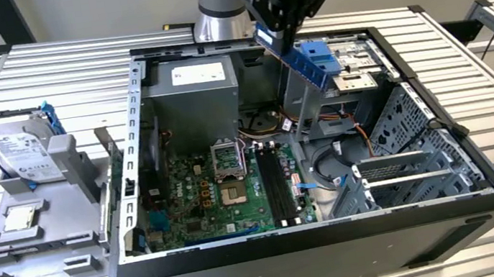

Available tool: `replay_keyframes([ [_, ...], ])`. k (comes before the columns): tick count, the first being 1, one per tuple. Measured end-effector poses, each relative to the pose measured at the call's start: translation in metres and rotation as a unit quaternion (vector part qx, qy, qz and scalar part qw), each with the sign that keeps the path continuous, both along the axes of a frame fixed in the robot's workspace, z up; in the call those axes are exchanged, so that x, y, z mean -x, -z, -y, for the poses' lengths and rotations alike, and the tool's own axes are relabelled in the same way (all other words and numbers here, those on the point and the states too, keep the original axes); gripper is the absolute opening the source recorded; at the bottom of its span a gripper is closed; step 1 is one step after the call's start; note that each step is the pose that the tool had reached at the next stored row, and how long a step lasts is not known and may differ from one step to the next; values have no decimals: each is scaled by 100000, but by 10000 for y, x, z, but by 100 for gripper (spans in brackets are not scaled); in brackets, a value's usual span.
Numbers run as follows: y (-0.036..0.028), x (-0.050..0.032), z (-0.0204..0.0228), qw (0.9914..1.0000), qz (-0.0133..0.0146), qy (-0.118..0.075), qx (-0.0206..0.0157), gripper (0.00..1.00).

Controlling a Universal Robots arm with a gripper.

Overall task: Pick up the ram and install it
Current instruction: 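Insert the ram into the slot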

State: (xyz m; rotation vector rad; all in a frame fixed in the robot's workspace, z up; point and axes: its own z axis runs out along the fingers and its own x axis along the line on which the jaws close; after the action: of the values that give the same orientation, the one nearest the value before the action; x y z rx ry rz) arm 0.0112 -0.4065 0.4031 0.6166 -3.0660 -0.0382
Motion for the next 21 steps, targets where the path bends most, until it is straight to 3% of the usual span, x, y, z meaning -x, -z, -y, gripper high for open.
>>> replay_keyframes([
  [9, 1, 0, 34, 99907, -2, 4309, 2, 0],
  [16, 4, 0, 44, 99725, -1, 7417, 2, 0],
  [21, 6, 0, 46, 99544, -3, 9541, 26, 0],
])
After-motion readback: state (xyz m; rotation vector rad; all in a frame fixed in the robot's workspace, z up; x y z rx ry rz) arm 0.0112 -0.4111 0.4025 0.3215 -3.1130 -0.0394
